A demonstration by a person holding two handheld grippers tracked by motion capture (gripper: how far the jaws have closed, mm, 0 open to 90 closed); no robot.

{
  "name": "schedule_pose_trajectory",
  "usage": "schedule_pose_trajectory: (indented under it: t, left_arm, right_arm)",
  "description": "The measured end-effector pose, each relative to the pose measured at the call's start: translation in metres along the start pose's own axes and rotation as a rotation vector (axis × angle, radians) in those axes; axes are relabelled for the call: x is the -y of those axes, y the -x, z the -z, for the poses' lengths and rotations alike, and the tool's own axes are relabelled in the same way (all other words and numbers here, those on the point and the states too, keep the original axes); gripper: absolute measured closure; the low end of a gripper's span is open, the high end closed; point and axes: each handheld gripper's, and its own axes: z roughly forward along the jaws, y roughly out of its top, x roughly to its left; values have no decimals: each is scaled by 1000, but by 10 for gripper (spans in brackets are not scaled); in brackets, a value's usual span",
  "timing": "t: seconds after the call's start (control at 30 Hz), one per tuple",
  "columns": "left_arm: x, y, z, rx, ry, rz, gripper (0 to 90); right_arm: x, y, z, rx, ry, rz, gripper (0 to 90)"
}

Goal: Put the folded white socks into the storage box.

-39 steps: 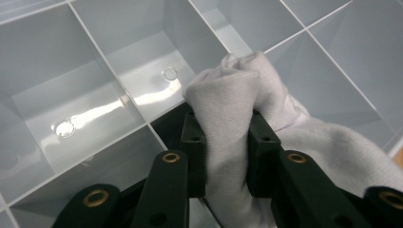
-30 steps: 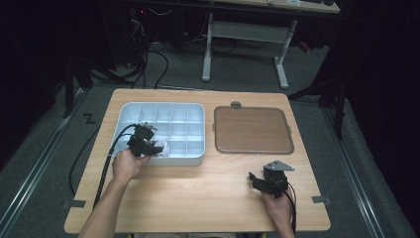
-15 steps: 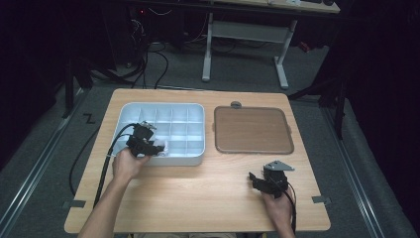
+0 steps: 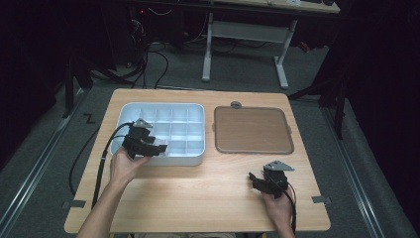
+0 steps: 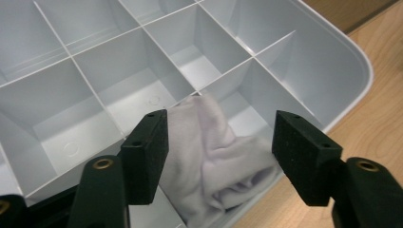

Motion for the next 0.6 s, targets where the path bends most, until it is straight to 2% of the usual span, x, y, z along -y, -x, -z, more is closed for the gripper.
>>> schedule_pose_trajectory:
  t: [0.07,0.17,0.23,0.33,0.5,0.6]
  left_arm:
    - [1,2,0,2,-2,-1,357]
    - [5,5,-2,-10,-12,-25,351]
    - [8,3,-6,-36,-20,-39,351]
    - [9,-4,-12,-77,-16,-34,363]
    - [13,-8,-19,-113,-14,-65,469]
    - [15,-11,-23,-128,-17,-63,523]
  right_arm:
    - [0,0,0,0,0,0,354]
    - [0,0,0,0,0,0,354]
    - [0,0,0,-1,1,1,353]
    - [0,0,0,-1,1,1,353]
    - [0,0,0,-1,1,1,353]
    - [0,0,0,-2,1,1,352]
